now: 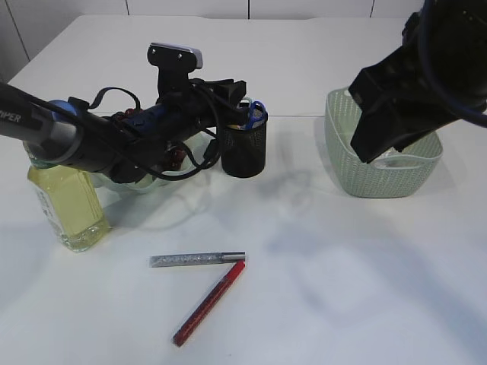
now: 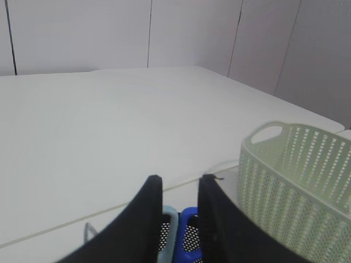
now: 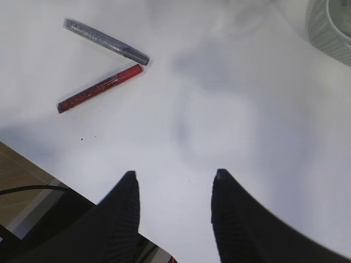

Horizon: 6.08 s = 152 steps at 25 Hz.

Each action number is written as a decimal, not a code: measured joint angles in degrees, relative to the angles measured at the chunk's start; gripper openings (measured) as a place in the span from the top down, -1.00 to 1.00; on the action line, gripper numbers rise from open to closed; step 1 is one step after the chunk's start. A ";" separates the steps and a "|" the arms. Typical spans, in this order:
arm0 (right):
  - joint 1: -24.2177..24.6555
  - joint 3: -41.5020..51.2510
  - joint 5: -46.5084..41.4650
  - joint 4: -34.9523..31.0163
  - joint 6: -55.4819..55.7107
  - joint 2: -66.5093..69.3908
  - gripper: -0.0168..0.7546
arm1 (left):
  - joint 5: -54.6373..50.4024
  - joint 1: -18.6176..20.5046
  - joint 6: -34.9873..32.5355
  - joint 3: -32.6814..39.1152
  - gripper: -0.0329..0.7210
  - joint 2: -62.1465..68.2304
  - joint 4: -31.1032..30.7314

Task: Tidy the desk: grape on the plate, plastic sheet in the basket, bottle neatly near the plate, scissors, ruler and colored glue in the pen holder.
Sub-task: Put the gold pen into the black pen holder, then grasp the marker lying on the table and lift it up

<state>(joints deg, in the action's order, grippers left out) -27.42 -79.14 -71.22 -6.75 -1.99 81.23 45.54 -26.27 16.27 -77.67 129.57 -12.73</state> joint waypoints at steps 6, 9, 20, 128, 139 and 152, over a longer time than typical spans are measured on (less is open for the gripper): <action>0.00 0.00 0.00 0.13 0.00 0.00 0.05 | -0.04 0.00 0.00 0.00 0.44 0.00 0.00; 0.00 0.00 0.00 0.13 -0.08 0.00 0.05 | -2.37 0.00 0.00 0.00 0.43 -1.23 -0.64; 0.00 0.00 0.00 0.22 -0.08 0.00 0.05 | -13.95 0.00 0.32 0.00 0.40 -11.20 -8.40; 0.00 -4.03 0.45 2.89 9.42 15.45 0.06 | -95.97 -9.49 -61.53 -0.37 0.12 -12.73 14.58; 0.00 -4.60 0.45 2.98 9.42 15.79 0.06 | -94.44 -9.49 -61.53 -0.37 0.12 -10.97 14.36; 0.00 -4.60 0.45 2.98 9.42 15.79 0.06 | -92.71 -9.49 -61.53 -1.27 0.12 -9.59 13.89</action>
<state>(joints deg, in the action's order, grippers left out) -27.42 -83.74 -70.77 -3.78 7.42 97.02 -47.17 -35.75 -45.26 -78.94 119.98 1.16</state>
